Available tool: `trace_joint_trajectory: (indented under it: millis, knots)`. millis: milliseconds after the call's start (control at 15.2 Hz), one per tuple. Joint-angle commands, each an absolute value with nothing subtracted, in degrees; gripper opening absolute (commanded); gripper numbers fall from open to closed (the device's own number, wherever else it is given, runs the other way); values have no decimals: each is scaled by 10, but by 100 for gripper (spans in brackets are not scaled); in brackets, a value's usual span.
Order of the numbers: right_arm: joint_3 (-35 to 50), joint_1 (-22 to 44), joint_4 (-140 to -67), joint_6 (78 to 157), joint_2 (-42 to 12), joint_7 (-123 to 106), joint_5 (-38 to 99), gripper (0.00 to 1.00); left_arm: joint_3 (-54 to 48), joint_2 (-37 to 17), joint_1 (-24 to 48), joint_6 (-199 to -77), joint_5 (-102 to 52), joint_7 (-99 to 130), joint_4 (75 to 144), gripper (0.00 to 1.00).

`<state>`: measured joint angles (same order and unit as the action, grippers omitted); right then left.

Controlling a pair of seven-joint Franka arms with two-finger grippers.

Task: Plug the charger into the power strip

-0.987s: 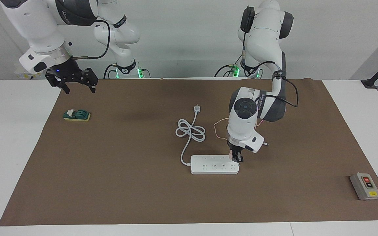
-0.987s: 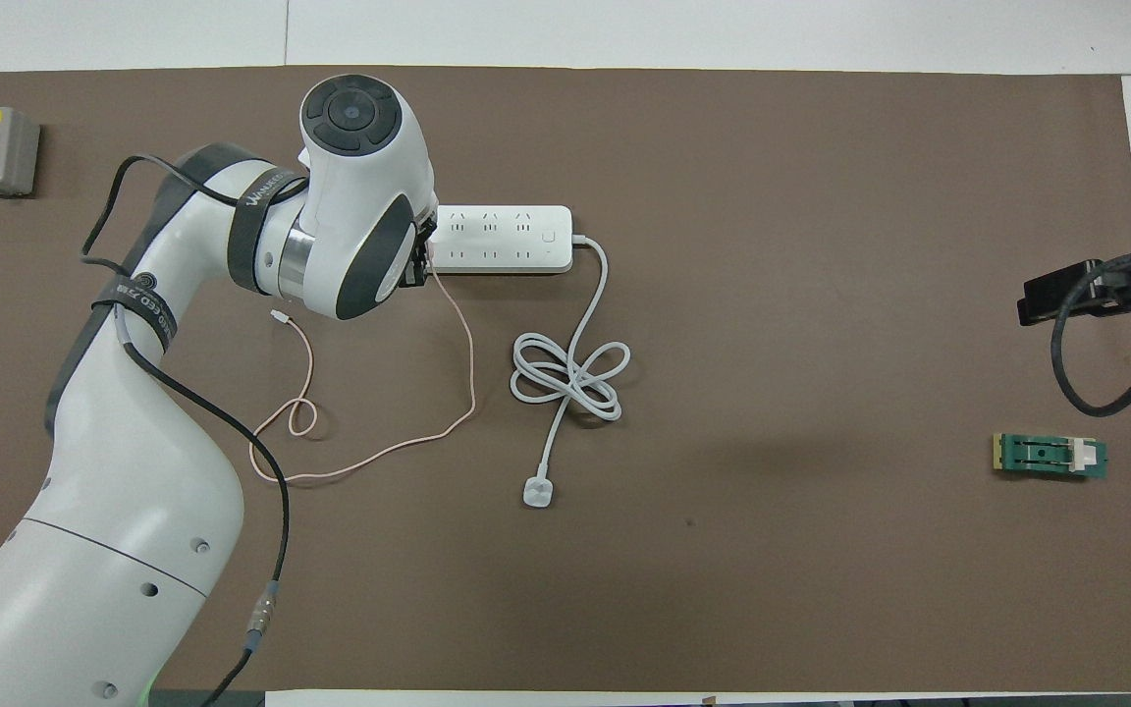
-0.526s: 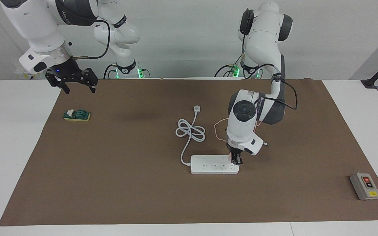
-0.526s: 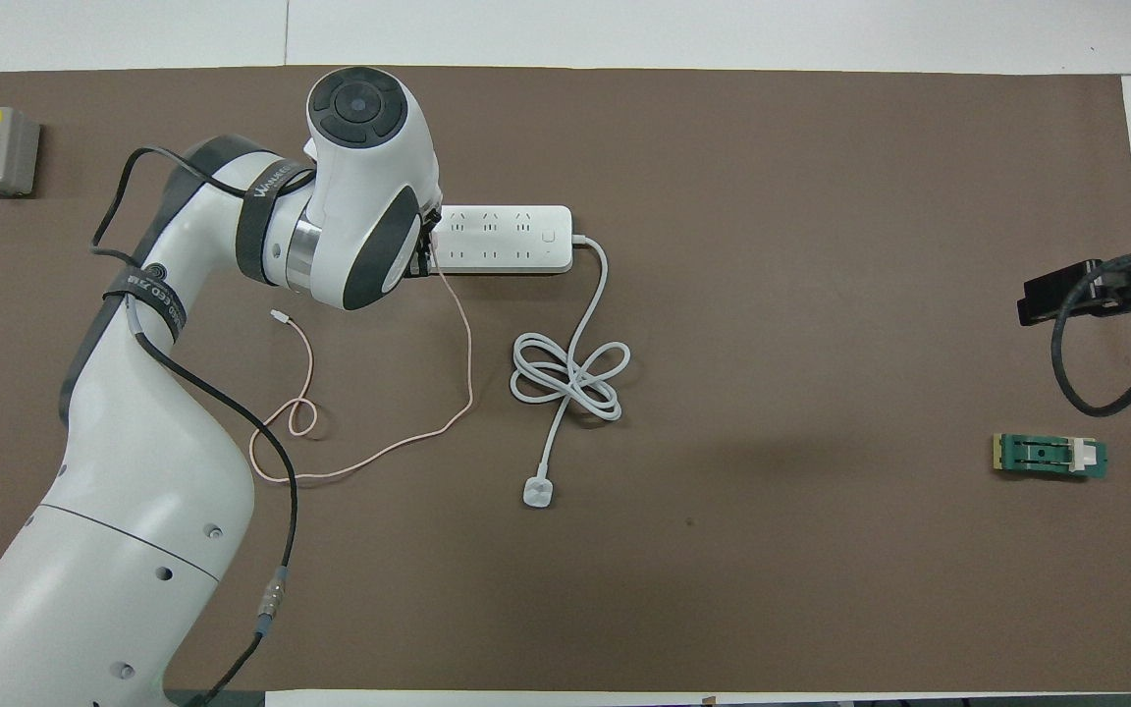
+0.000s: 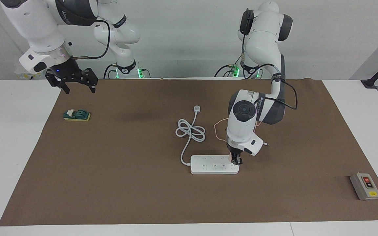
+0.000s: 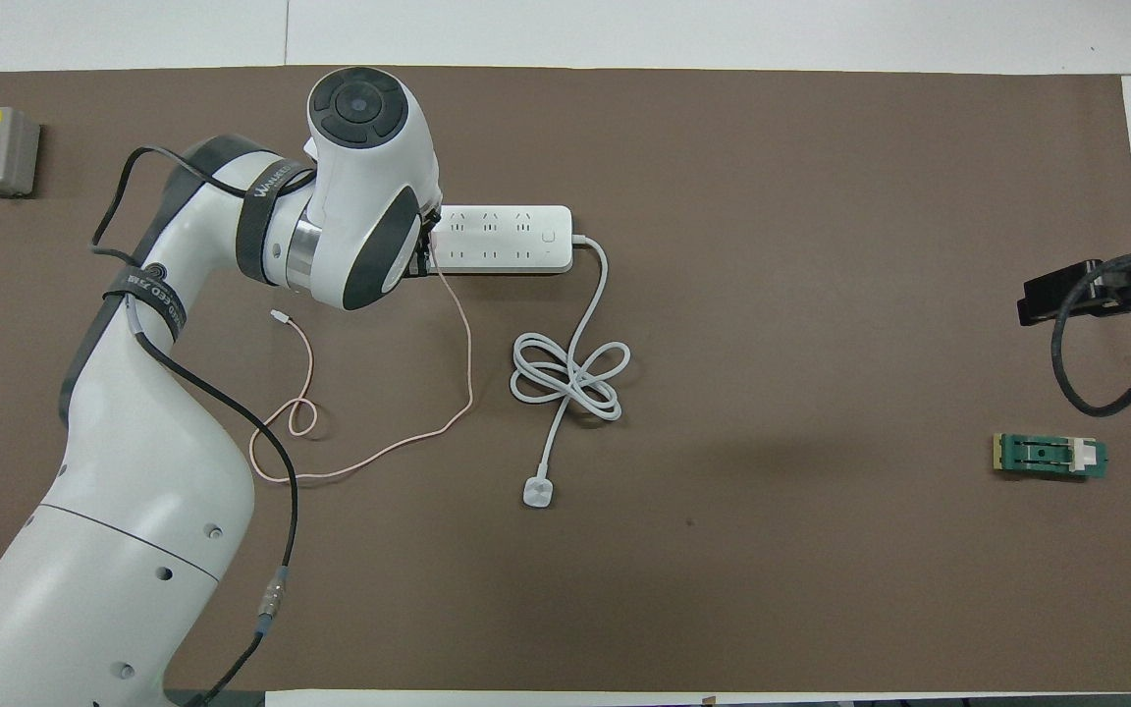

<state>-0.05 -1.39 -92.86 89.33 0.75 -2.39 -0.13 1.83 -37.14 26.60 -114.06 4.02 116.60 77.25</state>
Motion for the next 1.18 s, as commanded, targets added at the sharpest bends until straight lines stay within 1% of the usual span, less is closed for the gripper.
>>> trace_joint_trajectory:
  millis: [0,1118]
  knots:
    - [4,-23,-938,899,17,-21,9,100,20,-382,267,-1134,48,1156,769,0]
    - [4,-24,-938,898,18,-20,9,100,20,-376,268,-1131,48,1143,793,0]
